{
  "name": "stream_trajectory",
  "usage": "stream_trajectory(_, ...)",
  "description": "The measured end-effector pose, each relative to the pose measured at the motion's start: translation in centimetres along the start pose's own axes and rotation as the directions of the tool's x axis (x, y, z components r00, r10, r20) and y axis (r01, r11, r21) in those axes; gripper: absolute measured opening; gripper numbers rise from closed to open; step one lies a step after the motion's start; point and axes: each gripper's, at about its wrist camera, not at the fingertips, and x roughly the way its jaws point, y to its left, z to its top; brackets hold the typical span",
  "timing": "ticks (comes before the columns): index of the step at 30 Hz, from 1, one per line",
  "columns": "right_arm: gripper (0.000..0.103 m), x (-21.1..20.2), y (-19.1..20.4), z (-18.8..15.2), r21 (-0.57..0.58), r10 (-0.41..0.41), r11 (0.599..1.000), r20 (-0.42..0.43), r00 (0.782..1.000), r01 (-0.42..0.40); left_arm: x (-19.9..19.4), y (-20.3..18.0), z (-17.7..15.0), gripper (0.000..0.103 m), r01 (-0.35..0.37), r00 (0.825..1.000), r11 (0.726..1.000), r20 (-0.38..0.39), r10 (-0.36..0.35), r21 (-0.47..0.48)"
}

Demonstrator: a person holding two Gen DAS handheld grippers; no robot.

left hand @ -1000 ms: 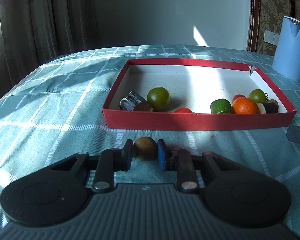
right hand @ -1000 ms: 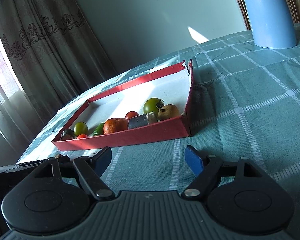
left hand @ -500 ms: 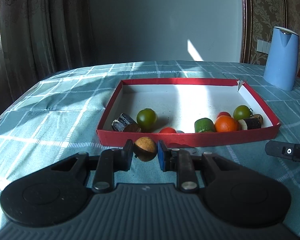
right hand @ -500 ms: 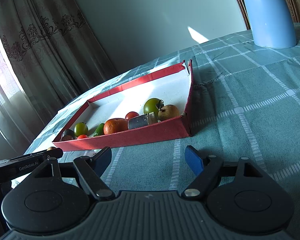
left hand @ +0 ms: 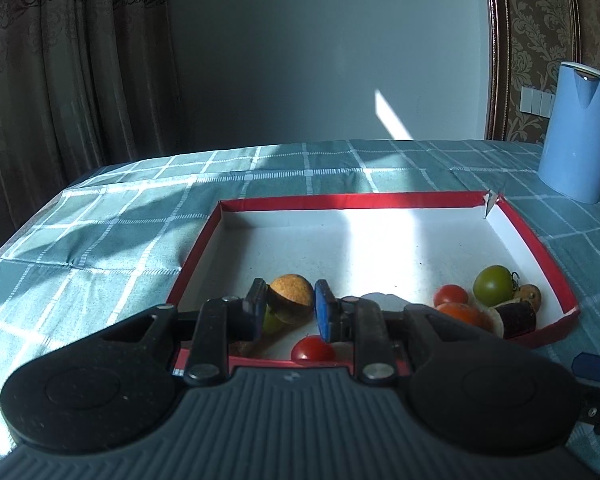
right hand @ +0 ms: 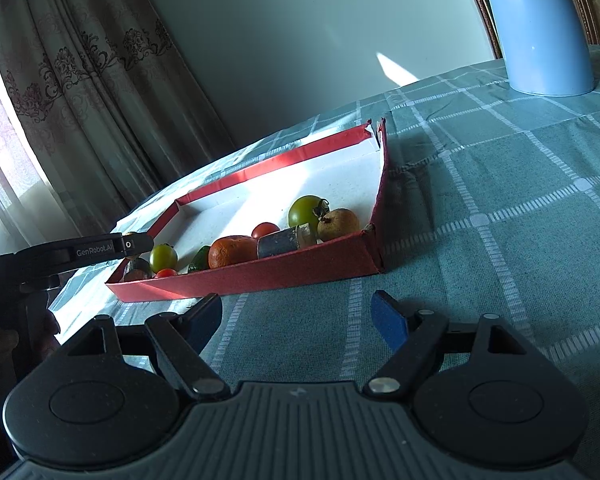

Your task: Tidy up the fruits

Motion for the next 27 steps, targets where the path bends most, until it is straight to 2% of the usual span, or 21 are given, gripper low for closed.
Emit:
stream_trajectory(6,0.084,0.1,0.2,0.0,-0.003,0.005,1.0,-0.003,1.0,-0.005,2.1,-0.5,-0.1,0.023,0.015,0.999,1.0,-0.036,-0.015,-0.01)
stream_trajectory(13,0.086,0.1,0.3,0.0,-0.004,0.009,1.0,-0.004,1.0,-0.009,2.3,-1.0,-0.3,0.027,0.015,1.0,1.0,-0.024,-0.015,0.009)
stream_trajectory(14,0.086,0.2,0.3,-0.1,-0.004,0.01,1.0,-0.004,1.0,-0.01,2.3,-1.0,-0.3,0.032,0.011,1.0,1.0,-0.022,-0.011,0.01)
stream_trajectory(15,0.086,0.1,0.3,-0.1,-0.003,0.01,1.0,-0.004,1.0,-0.01,2.2,-1.0,-0.3,0.043,0.006,1.0,1.0,-0.021,-0.006,0.01)
stream_trajectory(17,0.086,0.2,0.3,-0.1,-0.003,0.01,1.0,-0.004,1.0,-0.01,2.0,-1.0,-0.4,0.052,-0.003,1.0,1.0,-0.014,0.003,0.009)
stream_trajectory(22,0.086,0.1,0.1,0.0,0.006,0.02,1.0,-0.001,1.0,-0.02,1.4,-0.9,-0.9,0.052,0.006,1.0,1.0,-0.031,-0.006,-0.013)
stream_trajectory(23,0.086,0.1,0.1,0.1,0.006,0.02,1.0,-0.001,1.0,-0.02,1.0,-0.8,-1.1,0.055,0.008,0.999,1.0,-0.032,-0.008,-0.018)
stream_trajectory(25,0.086,0.0,0.1,0.0,0.005,0.01,1.0,0.006,1.0,-0.01,0.1,-0.8,-1.7,0.065,0.009,1.0,1.0,-0.025,-0.009,-0.024)
stream_trajectory(27,0.087,-0.2,0.1,0.0,0.001,0.001,1.0,0.02,1.0,-0.001,-1.1,-0.8,-2.3,0.085,0.0,1.0,0.999,-0.006,0.0,-0.032)
